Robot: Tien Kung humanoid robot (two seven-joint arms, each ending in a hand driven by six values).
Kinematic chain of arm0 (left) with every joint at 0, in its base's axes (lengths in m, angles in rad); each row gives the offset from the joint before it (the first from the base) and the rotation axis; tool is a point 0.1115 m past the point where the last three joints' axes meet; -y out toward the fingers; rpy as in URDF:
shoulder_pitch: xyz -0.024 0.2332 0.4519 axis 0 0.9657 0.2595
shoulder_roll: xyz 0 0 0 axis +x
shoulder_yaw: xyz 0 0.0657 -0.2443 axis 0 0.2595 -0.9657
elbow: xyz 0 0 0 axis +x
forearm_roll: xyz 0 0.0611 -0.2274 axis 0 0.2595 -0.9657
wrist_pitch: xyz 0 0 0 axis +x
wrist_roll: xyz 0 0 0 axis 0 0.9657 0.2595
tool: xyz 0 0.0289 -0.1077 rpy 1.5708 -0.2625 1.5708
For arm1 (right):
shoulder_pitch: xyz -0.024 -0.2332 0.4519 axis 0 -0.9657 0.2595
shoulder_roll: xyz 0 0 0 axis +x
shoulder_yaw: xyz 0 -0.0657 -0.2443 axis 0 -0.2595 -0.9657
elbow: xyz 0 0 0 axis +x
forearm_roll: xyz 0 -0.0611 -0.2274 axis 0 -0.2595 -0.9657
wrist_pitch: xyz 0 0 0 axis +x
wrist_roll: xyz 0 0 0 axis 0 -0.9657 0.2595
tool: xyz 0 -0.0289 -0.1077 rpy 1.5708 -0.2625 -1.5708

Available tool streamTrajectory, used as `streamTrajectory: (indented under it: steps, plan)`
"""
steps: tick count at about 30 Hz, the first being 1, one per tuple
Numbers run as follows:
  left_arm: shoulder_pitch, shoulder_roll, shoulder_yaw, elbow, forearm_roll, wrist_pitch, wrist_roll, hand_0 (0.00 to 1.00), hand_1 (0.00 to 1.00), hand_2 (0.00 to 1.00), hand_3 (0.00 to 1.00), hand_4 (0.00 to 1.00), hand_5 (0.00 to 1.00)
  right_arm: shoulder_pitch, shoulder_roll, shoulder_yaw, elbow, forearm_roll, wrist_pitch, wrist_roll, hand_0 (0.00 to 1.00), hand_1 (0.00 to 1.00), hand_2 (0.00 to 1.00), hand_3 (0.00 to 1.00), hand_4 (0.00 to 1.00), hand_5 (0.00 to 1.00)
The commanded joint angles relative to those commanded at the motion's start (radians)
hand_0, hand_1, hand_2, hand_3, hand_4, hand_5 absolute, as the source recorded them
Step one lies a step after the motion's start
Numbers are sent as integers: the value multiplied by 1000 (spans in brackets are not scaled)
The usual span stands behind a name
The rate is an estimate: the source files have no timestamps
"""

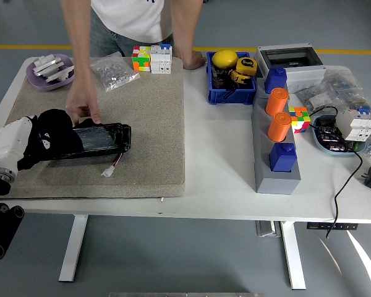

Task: Pick the rag up,wipe the panel,place it on the desk

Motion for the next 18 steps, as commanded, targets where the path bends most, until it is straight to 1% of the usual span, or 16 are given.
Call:
streamTrajectory:
  steps: [2, 10, 18]
  plan:
    - [6, -1, -22, -3, 10, 4, -2, 251, 262, 616, 474, 2, 2, -1, 0, -1, 0, 0, 0, 0, 768, 645, 683, 607, 998, 548]
    - [17, 5, -72, 9, 15, 5, -2, 251, 264, 612, 473, 2, 2, -1, 1, 0, 0, -3, 1, 1, 768, 645, 683, 607, 998, 549]
    - [21, 9, -125, 42, 13, 9, -8, 255, 266, 611, 473, 2, 2, -2, -1, 0, 0, -4, -1, -1, 768, 644, 683, 607, 998, 548]
